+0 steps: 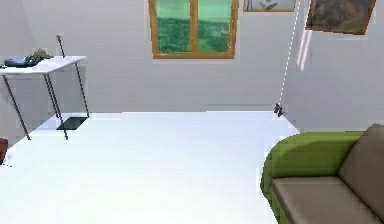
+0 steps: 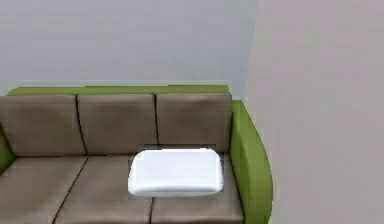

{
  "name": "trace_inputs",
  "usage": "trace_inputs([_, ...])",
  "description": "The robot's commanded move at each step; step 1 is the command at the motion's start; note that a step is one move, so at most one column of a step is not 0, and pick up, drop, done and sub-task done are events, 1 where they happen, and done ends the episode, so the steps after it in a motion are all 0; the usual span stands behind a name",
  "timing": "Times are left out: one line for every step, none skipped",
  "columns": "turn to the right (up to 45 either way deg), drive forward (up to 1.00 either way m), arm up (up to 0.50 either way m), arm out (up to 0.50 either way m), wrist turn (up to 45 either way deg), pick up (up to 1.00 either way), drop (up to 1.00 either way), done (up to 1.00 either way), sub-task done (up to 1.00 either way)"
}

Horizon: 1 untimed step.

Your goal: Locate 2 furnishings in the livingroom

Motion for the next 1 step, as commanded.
trace_inputs([-24.0,0.00,0.00,0.00,0.0,0.00,0.00,0.00,0.00])
